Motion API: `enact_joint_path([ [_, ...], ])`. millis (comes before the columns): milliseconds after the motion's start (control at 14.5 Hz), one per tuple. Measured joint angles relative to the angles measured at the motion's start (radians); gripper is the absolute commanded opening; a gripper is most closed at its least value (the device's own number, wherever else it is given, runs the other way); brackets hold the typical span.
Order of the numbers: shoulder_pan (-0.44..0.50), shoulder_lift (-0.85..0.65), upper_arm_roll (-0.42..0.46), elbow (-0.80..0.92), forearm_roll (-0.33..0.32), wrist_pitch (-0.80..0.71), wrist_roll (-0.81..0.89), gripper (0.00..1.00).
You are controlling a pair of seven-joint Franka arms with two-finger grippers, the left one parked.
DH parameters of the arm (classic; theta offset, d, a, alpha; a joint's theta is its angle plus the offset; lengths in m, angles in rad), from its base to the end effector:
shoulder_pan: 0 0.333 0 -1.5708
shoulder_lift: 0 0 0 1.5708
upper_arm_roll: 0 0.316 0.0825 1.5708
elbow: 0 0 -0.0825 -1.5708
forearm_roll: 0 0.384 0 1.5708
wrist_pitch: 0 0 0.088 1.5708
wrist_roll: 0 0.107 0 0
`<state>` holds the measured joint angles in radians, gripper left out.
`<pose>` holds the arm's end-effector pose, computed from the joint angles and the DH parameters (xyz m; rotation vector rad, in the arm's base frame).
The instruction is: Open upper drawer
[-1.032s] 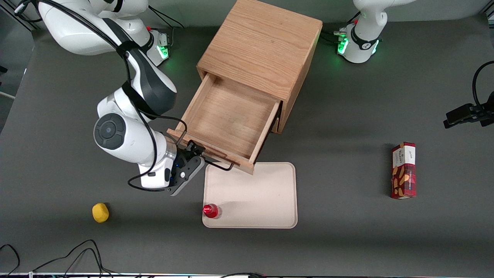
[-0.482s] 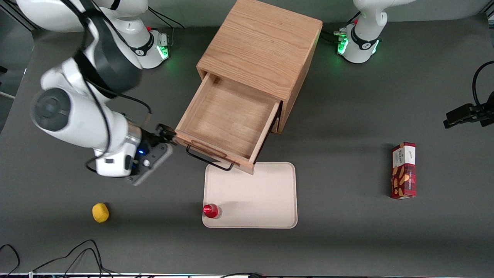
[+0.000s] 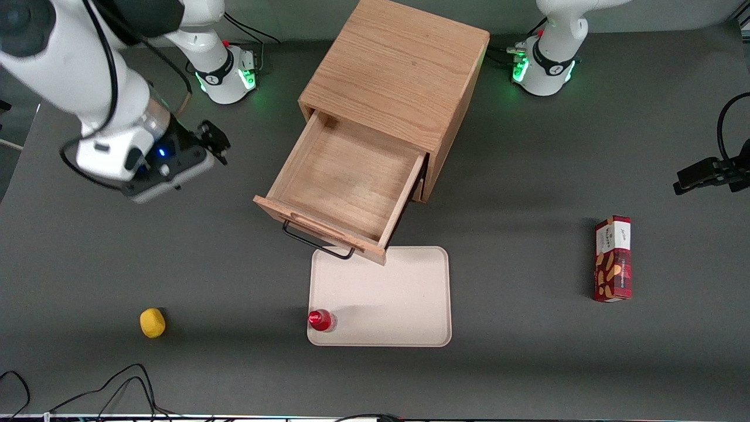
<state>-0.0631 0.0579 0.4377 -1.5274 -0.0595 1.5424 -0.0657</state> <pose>0.5333 0.1949 0.6130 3.0263 0.6760 -0.0491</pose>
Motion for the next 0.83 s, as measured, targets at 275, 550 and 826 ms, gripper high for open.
enact_joint_path([
  [275, -0.163, -0.073, -0.003, -0.078, 0.048, -0.032, 0.011, 1.0],
  [550, -0.273, -0.071, -0.011, -0.079, 0.055, -0.052, 0.012, 1.0],
  [826, -0.304, -0.071, -0.01, -0.079, 0.061, -0.06, 0.012, 1.0],
])
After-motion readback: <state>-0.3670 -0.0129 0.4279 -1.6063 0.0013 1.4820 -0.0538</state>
